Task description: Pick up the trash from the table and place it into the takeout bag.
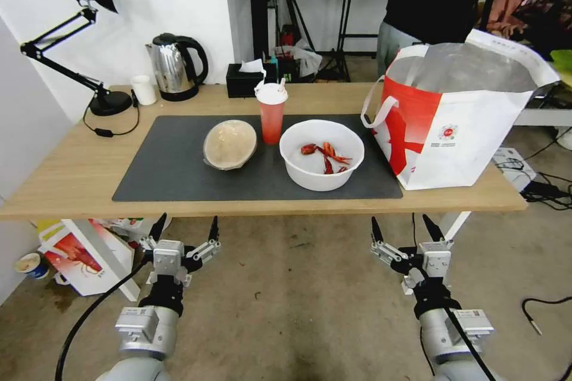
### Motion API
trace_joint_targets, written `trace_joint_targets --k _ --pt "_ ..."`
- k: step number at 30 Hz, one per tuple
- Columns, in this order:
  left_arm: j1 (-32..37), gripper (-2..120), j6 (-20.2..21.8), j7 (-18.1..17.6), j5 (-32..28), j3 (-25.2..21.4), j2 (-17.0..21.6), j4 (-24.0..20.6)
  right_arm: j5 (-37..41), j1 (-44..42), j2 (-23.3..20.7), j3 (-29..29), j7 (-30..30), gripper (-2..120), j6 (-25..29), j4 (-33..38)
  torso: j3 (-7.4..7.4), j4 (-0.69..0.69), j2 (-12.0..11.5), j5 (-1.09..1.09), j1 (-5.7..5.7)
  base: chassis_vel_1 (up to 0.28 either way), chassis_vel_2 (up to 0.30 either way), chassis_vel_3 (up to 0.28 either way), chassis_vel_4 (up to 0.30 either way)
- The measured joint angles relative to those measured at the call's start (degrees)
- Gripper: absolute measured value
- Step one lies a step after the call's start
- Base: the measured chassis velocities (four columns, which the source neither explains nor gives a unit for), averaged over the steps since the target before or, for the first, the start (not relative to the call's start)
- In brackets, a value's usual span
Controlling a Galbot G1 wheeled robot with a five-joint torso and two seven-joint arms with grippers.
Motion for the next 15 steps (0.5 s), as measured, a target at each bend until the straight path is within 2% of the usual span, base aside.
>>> trace_joint_targets --k 15 --pt "0.00 100 0.00 0.00 0.00 0.00 0.00 0.00 0.43 0.51 -0.75 -0.41 0.11 100 -0.65 0.00 0.00 -0.03 0.00 0.01 0.00 0.000 0.000 0.000 0.000"
